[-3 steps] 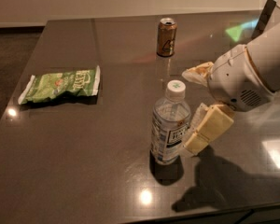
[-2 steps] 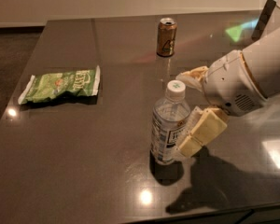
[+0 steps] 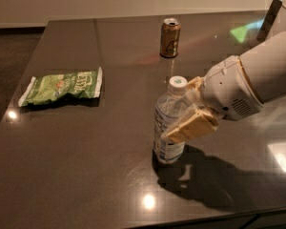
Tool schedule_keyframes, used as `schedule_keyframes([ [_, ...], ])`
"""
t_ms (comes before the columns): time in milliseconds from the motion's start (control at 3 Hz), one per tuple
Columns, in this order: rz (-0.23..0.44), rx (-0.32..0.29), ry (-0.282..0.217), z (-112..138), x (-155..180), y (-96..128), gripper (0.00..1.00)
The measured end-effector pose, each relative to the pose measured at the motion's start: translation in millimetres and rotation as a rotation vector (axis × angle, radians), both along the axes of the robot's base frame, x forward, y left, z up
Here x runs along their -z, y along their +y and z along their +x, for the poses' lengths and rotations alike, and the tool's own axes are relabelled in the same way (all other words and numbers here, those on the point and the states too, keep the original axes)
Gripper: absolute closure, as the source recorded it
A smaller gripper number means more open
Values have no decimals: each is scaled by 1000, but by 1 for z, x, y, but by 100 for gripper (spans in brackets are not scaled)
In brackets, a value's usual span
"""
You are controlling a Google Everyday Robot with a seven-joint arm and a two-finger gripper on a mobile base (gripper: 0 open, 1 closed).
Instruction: Knock blue plastic bottle over
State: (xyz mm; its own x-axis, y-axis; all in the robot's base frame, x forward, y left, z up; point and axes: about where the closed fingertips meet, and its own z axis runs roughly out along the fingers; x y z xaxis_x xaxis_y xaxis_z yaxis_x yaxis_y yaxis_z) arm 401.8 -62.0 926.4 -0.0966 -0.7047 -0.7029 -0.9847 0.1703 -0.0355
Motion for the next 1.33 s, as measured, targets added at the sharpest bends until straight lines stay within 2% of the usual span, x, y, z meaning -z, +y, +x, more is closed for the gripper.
schedule_keyframes([
  [333,-33,-2,2,6,-7,-2,64],
  [667,-126,26,-18,21,-26,-11,88],
  [1000,-264,62,-45,38,-41,-25,100],
  [1333,-412,66,-67,52,-42,-34,100],
])
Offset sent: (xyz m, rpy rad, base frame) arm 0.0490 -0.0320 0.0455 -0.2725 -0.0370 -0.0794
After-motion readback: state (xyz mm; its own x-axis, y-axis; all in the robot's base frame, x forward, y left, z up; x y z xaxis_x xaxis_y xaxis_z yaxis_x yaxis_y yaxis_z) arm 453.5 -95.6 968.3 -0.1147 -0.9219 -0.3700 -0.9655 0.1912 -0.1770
